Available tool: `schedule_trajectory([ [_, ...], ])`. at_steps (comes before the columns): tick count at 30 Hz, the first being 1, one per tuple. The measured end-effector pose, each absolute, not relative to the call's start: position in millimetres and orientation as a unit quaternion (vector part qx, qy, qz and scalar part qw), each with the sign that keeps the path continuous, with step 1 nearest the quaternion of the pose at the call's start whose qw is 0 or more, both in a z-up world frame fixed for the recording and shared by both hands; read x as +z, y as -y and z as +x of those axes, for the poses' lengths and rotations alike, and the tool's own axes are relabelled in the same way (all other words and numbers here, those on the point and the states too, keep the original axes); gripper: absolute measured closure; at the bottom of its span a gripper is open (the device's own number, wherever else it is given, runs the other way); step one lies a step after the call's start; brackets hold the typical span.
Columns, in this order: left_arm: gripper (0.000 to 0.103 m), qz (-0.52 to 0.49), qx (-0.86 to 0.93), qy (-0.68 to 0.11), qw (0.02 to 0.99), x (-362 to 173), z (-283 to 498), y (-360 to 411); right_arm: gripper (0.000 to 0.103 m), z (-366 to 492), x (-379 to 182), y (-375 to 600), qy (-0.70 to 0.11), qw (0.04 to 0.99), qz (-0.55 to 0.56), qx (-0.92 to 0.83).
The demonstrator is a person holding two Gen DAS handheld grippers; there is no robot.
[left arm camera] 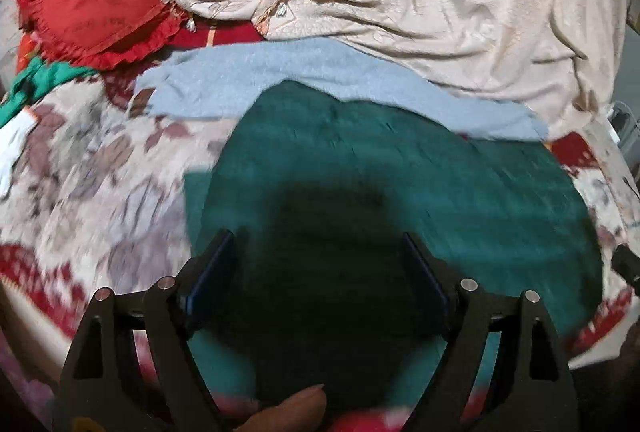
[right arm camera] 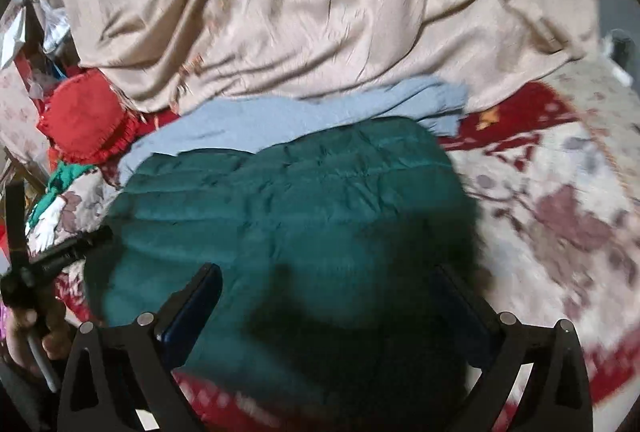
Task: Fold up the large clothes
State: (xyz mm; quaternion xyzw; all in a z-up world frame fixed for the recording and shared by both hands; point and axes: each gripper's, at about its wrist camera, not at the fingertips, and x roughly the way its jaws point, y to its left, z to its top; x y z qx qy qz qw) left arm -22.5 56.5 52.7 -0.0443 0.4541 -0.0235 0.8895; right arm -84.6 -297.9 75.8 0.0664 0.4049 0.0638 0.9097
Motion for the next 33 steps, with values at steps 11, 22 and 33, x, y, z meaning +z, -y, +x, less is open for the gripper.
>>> schedule_trajectory([
  [11,0.019,-0.017,-0.091,-0.467,0.879,68,-153,-3,0.0,-215,92,294,-0.383,0.921,0.062,0.041],
  [22,0.019,-0.004,-0.092,-0.451,0.888,75,-183,5,0.0,-242,93,267,-0.382,0.922,0.016,0.054],
  [33,0.019,-0.004,-0.087,-0.439,0.894,81,-187,0,0.0,-239,90,267,-0.385,0.921,0.018,0.061],
])
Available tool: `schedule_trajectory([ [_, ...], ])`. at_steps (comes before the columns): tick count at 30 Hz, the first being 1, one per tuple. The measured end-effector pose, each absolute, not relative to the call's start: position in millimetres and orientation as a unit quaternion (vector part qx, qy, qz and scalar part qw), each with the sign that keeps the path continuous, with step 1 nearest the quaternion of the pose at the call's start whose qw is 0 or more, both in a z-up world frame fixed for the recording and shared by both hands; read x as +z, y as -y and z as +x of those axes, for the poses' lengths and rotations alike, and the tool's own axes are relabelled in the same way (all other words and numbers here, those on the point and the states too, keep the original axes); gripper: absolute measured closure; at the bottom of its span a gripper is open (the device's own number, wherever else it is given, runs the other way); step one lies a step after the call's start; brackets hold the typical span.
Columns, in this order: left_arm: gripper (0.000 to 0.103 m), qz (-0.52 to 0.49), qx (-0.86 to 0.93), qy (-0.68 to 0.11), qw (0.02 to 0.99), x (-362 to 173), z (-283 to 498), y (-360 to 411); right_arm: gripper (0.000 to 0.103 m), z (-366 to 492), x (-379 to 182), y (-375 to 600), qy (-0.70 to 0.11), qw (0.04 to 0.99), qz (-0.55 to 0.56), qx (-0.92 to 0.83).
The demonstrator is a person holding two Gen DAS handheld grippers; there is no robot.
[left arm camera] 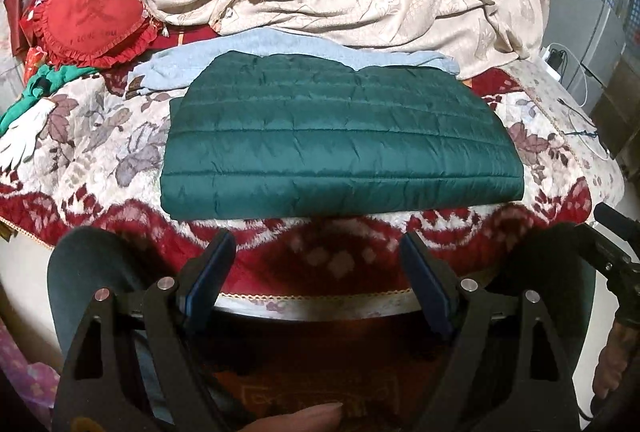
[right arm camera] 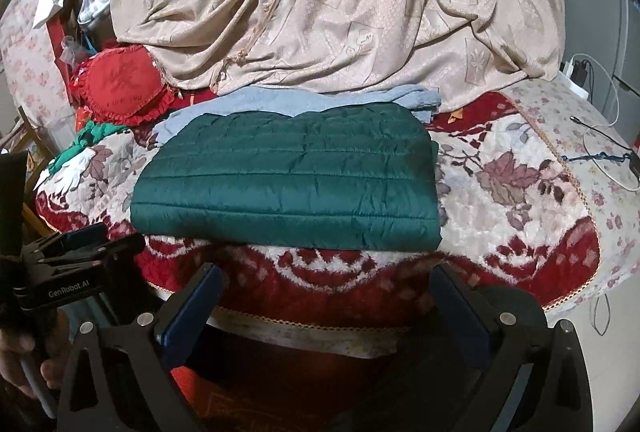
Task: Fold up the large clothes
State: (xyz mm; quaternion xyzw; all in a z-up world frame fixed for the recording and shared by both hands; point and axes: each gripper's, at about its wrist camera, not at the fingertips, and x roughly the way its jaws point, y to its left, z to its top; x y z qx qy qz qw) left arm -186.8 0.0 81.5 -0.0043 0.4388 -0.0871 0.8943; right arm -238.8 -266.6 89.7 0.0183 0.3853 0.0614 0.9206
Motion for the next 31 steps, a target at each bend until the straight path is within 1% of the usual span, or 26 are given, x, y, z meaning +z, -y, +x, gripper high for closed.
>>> schedule_trajectory([
  [25,0.019,-0.004,-0.088,-0.442,0.893,80.0,-184.8,0.2,0.0,-238.7,87.9,263.6,-0.385,0.92,0.017,0.068],
  [31,0.019,0.005,-0.093,-0.424,0.901,81.1,-187.0,5.0,0.0,-237.8,87.3,262.3,-0.384,0.921,0.017,0.067],
])
